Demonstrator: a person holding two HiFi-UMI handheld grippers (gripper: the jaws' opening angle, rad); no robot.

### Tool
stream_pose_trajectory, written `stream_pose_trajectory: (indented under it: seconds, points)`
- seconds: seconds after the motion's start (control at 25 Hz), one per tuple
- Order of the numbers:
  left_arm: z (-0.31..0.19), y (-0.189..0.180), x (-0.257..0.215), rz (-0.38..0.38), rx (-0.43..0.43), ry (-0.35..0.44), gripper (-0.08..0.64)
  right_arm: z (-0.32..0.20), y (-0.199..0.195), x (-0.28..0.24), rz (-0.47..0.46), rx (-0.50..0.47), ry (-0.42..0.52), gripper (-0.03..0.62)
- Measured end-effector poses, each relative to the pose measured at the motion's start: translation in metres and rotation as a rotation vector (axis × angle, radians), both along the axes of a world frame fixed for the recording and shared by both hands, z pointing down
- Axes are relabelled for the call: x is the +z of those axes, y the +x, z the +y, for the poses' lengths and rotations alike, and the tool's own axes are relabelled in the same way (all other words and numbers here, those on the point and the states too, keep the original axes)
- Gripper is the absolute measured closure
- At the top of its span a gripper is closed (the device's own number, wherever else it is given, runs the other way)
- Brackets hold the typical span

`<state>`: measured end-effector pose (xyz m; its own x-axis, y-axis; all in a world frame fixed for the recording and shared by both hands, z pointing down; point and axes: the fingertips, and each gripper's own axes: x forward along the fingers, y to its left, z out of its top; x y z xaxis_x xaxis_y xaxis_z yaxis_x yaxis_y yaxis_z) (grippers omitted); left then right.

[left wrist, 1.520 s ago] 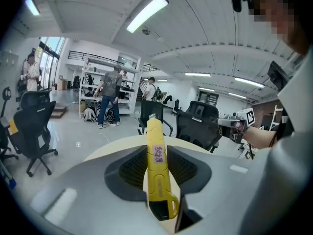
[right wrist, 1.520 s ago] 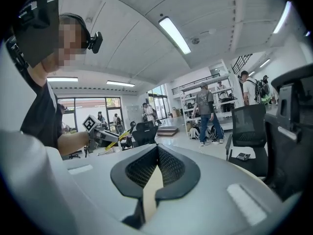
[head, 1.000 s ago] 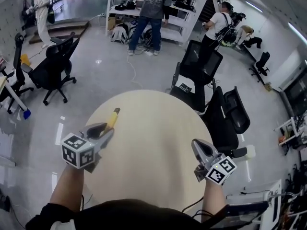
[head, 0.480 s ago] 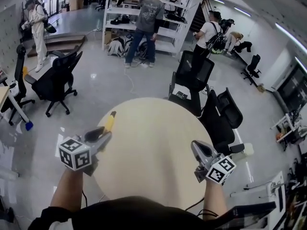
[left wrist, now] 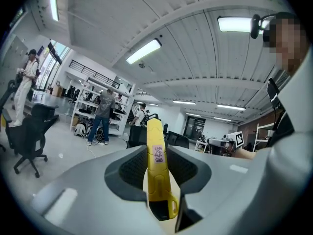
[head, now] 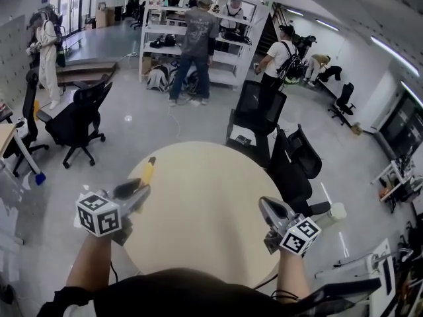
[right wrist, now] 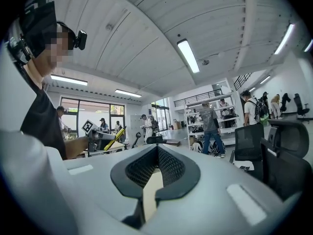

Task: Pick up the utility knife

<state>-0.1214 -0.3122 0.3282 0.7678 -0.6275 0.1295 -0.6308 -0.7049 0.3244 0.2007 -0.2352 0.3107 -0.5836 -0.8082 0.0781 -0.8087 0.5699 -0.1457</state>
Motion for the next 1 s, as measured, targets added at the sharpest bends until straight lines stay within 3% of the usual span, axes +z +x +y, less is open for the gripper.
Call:
stream_pose_trajectory:
  seconds: [0.4,0.6,0.8,1.0]
  points:
    - [0.090,0.095,-0.019,0.114,-0.046,0.001,0.436,0.067,0.089,-0.003,0.014,-0.092,0.010,0.577]
    - [0.122,0.134,-0.016,0.113,-0.049,-0.011,0.436,0.093,0.120,0.014,-0.002,-0.119,0.000,0.577]
    - [0.134,0.150,-0.014,0.115,-0.053,-0.034,0.436,0.097,0.132,0.024,-0.014,-0.120,-0.011,0.577]
    - [0.128,0.145,-0.021,0.126,-0.010,-0.006,0.436,0.096,0.122,0.017,-0.009,-0.086,0.006,0.577]
